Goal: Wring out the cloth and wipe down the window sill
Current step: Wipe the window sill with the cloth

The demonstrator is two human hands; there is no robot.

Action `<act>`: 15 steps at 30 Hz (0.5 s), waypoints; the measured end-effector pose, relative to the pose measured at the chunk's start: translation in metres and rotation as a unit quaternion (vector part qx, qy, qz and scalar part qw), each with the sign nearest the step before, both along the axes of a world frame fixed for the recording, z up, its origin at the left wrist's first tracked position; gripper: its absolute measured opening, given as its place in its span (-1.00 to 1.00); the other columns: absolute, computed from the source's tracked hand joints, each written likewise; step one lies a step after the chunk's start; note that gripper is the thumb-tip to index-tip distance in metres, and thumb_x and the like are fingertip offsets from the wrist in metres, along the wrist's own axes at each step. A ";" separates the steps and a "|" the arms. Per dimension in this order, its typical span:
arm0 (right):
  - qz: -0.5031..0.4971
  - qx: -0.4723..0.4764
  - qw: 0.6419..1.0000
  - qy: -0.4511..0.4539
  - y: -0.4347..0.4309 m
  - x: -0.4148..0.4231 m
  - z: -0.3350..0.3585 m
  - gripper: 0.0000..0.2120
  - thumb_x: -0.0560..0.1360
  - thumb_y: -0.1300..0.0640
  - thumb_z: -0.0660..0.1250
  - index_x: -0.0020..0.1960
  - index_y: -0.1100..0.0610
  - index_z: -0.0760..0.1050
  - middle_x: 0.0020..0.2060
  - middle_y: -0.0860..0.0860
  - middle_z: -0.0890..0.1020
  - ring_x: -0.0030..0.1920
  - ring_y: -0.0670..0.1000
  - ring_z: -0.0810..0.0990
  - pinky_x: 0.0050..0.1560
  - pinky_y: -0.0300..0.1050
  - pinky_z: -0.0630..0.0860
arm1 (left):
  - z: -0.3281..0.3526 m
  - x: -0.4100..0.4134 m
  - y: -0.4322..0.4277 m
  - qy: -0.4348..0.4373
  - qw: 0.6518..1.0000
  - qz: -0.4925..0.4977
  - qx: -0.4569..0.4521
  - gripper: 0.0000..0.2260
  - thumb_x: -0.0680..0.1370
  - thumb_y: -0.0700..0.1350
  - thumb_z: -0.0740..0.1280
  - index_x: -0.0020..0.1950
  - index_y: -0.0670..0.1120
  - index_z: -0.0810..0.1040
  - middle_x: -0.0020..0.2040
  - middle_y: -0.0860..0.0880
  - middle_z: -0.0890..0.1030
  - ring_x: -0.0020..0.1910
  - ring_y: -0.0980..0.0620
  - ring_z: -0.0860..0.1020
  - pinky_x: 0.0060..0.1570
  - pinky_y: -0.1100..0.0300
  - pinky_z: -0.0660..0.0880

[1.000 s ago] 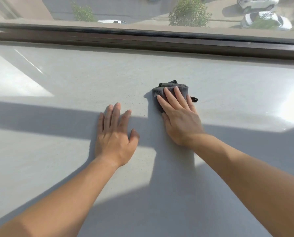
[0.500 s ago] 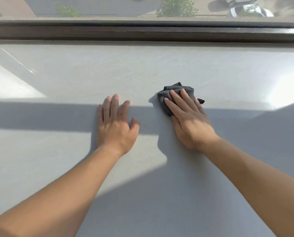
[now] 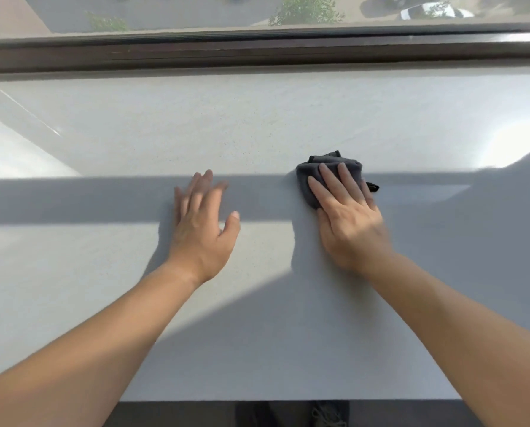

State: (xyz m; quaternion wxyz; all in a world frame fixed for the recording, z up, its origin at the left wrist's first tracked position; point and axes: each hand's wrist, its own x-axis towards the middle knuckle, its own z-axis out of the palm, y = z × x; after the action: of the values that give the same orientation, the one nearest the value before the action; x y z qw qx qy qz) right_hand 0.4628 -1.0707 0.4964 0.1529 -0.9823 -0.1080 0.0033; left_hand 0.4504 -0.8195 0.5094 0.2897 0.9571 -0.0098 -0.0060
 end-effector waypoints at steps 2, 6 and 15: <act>-0.062 0.009 0.998 0.008 0.010 -0.002 0.002 -0.49 0.66 0.12 0.10 0.60 0.01 0.19 0.62 -0.05 0.11 0.63 0.07 -0.06 0.59 0.13 -0.11 | -0.004 -0.022 -0.006 -0.008 0.999 -0.024 0.048 -0.50 0.57 0.05 0.09 0.48 -0.08 0.33 0.61 -0.14 0.15 0.60 -0.04 -0.03 0.54 -0.01 -0.26; 0.033 -0.010 0.999 -0.017 0.044 -0.045 -0.001 -0.49 0.62 0.10 0.15 0.57 0.06 0.26 0.59 0.02 0.20 0.61 0.15 0.05 0.56 0.25 0.03 | -0.015 -0.049 -0.010 0.023 0.994 -0.046 0.097 -0.43 0.57 0.13 -0.05 0.57 0.03 0.17 0.64 -0.06 0.00 0.60 0.04 -0.16 0.52 0.05 -0.35; -0.082 -0.022 0.996 0.024 0.017 -0.055 0.001 -0.44 0.64 0.10 0.10 0.62 -0.01 0.10 0.63 -0.07 0.02 0.62 0.04 -0.14 0.59 0.12 -0.18 | -0.018 -0.044 -0.010 0.026 0.990 -0.050 0.133 -0.40 0.56 0.14 -0.08 0.59 0.01 0.13 0.65 -0.08 -0.01 0.61 0.01 -0.15 0.54 -0.09 -0.24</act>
State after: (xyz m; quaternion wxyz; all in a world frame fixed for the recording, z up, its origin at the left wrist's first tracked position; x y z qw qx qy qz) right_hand 0.4081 -1.0537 0.4975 0.1339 -0.9906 -0.0230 0.0170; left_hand 0.4063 -0.8298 0.4910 0.1597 0.9848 -0.0492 -0.0466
